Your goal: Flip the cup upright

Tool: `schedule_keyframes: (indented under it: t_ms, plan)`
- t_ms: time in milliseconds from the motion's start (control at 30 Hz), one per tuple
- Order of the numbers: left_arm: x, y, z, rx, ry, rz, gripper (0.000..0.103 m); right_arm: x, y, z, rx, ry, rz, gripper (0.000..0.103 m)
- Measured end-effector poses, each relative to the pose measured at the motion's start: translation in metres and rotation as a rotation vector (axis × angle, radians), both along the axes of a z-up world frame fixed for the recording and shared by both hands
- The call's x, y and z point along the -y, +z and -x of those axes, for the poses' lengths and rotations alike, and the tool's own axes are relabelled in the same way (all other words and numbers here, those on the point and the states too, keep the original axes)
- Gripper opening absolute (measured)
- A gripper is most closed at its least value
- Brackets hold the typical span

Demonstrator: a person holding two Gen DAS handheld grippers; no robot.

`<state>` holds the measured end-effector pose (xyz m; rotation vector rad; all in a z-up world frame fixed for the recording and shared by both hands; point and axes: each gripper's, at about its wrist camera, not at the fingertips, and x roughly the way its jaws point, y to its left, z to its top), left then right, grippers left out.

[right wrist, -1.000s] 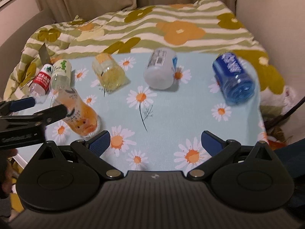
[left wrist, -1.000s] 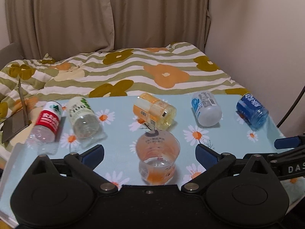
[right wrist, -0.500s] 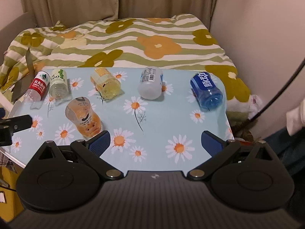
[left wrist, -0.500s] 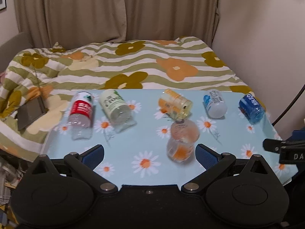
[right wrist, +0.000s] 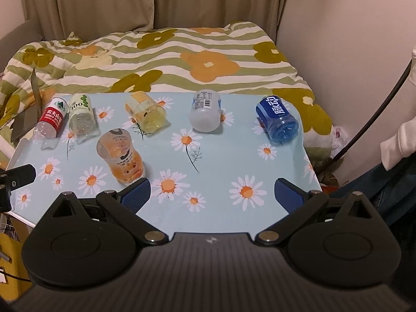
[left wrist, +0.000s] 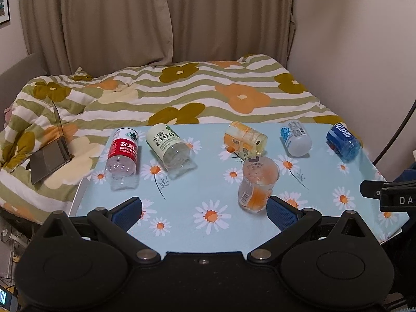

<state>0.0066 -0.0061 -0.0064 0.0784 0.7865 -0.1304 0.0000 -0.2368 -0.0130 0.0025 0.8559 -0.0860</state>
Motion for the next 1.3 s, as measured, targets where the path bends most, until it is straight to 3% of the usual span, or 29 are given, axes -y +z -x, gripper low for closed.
schedule_keyframes:
  t_ms: [1300]
  plan:
    - [-0.0007,0.0027,-0.0011,0.03,0.002,-0.016,0.103,-0.0064,0.0024,0.0031,0.007,-0.001,-0.005,0.103]
